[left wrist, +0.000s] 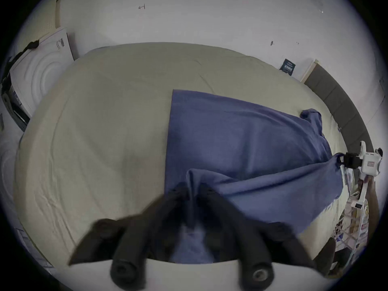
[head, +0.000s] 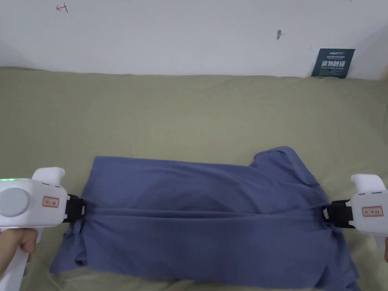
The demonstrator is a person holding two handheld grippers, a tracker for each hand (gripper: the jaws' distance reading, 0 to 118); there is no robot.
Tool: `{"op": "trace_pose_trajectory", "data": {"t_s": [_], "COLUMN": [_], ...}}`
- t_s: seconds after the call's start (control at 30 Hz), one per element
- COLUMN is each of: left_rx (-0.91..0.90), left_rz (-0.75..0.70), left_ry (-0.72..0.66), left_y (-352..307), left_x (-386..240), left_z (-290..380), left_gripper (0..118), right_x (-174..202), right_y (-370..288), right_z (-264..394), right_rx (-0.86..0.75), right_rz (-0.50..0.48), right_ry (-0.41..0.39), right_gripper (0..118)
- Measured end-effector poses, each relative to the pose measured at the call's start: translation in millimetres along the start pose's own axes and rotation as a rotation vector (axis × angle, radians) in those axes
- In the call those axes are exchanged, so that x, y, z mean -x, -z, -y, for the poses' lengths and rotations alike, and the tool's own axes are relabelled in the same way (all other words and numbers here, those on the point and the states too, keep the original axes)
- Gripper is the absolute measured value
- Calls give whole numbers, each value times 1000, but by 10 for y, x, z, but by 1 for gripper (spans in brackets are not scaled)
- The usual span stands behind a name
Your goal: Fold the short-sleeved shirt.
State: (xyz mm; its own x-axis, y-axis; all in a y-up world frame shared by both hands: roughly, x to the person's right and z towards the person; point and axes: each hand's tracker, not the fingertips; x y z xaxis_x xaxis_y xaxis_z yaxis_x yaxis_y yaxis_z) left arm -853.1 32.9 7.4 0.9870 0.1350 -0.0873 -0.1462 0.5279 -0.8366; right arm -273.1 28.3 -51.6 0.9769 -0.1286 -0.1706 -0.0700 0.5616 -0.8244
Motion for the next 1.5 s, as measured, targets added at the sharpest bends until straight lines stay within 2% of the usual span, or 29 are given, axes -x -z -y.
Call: {"op": "trace_pose_trajectory", "data": {"t_s": [0.03, 0.07, 0.13, 0.27, 0.3, 0.33, 0.37, 0.4, 0.43, 0.5, 0.67, 0.7, 0.73, 0.77, 0.8, 0.87, 0.97, 1.0, 1.03, 1.07, 1.1, 1.13, 1.4, 1.43, 1.5], "left_rx": [-7, -3, -82, -109, -119, -141, -154, -148, -148, -119, -100, -90, -59, -24, -6, -28, 12, 17, 18, 19, 15, 27, 47, 48, 49], "left_rz": [-13, -13, -11, -29, -45, -62, -75, -81, -79, -53, -35, -7, -10, -38, -56, -85, -67, -71, -94, -115, -135, -138, -107, -103, -100], "left_ry": [0, 3, -22, -40, -33, -18, -8, -8, -14, -20, -68, -105, -131, -125, -104, -85, -135, -133, -126, -108, -90, -78, -58, -60, -60], "left_y": [15, 23, -148, -748, -689, -776, -844, -890, -828, -841, -868, -840, -804, -745, -663, -524, -279, -208, -146, -117, -131, -126, -169, -165, -170], "left_x": [-1, 11, 41, 20, 49, 38, 16, -1, 71, 88, 47, 62, 68, 51, 32, -47, 6, 13, -6, -19, -25, -40, -54, -36, -49], "left_z": [34, 64, 143, 241, 380, 472, 553, 639, 735, 846, 1003, 991, 972, 957, 957, 958, 927, 916, 914, 913, 902, 899, 866, 870, 860], "left_gripper": [110, 118, 116, 114, 107, 81, 44, 3, 0, 0, 0, 12, 62, 103, 118, 117, 116, 113, 102, 83, 50, 11, 8, 8, 8], "right_x": [-19, -33, -50, -27, -14, 26, 58, 94, 126, 138, 184, 176, 172, 187, 193, 191, 184, 171, 138, 123, 107, 103, -2, -15, -31], "right_y": [-6, -23, -176, -582, -671, -777, -844, -911, -988, -1042, -1080, -1069, -1057, -1055, -1039, -999, -931, -900, -876, -856, -829, -807, -720, -733, -698], "right_z": [47, 85, 218, 510, 585, 681, 739, 823, 965, 1081, 1335, 1388, 1436, 1404, 1430, 1466, 1425, 1426, 1412, 1407, 1404, 1405, 1344, 1334, 1283], "right_rx": [1, -5, -35, -100, -116, -137, -143, -166, -216, -179, -156, -147, -137, -130, -125, -113, -97, -91, -86, -82, -76, -71, -60, -59, -54], "right_rz": [10, 2, -2, -14, -29, -28, -20, -5, 57, 0, 10, 6, -1, -2, 0, -4, 2, -1, 2, 7, 6, 8, 14, 7, -24], "right_ry": [28, 43, 68, 99, 99, 95, 88, 66, 70, 70, 64, 66, 71, 73, 73, 69, 62, 61, 64, 65, 64, 63, 71, 74, 98], "right_gripper": [60, 65, 65, 64, 62, 59, 37, 1, 0, 0, 0, 0, 0, 0, 0, 0, 1, 1, 1, 1, 1, 1, 2, 16, 88]}}
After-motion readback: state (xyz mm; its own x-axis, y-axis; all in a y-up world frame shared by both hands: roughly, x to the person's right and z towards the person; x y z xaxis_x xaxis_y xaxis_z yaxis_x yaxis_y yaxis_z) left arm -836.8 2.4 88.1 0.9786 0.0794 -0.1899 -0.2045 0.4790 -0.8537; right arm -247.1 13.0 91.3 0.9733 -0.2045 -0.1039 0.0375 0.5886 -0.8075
